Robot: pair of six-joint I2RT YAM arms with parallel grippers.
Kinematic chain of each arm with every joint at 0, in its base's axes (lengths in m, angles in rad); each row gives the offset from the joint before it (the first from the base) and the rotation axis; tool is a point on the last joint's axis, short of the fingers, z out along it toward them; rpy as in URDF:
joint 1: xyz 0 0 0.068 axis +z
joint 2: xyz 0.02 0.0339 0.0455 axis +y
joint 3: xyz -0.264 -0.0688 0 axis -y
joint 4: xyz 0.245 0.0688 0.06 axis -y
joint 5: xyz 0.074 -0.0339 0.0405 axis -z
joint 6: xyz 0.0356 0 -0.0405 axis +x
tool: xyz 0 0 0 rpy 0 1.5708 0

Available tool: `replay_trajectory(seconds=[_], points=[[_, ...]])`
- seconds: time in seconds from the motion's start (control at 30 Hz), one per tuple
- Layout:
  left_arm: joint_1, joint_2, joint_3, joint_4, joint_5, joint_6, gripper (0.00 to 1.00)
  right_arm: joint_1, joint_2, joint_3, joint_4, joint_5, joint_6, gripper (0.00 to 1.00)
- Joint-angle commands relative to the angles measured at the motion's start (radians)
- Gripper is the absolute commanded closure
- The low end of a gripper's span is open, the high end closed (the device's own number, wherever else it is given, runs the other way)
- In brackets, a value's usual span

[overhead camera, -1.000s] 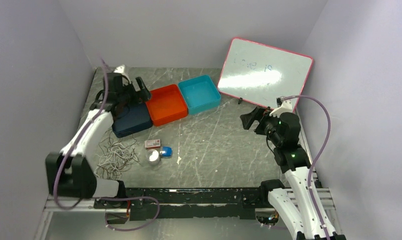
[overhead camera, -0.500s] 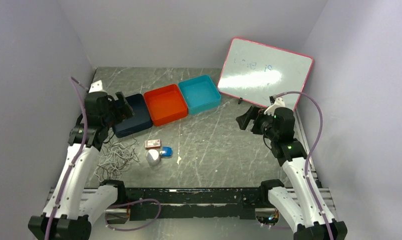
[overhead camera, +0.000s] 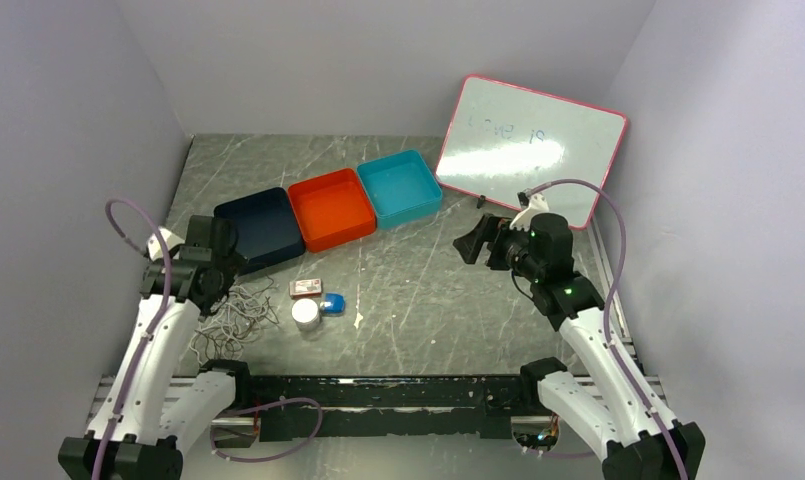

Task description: Untangle the cables

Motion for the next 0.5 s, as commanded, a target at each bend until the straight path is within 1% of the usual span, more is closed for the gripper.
replay_trajectory(seconds=[0.0,0.13,0.23,0.33,0.47], points=[[0.005,-0.005,-0.084,-0.055,-0.105,-0.216,0.01,0.019,0.004,-0.016,0.052,-0.021,0.033,0.02],[0.007,0.028,-0.164,0.023,-0.086,-0.232,0.01,0.028,0.007,-0.016,0.053,-0.030,0.039,0.02],[0.012,0.077,-0.224,0.081,-0.051,-0.207,0.01,0.031,0.002,-0.019,0.047,-0.025,0.036,0.02],[0.034,0.138,-0.282,0.177,-0.015,-0.158,0.01,0.030,0.001,-0.024,0.046,-0.021,0.032,0.02],[0.077,0.212,-0.345,0.339,0.042,-0.044,0.01,0.032,0.001,-0.030,0.050,-0.029,0.035,0.02]])
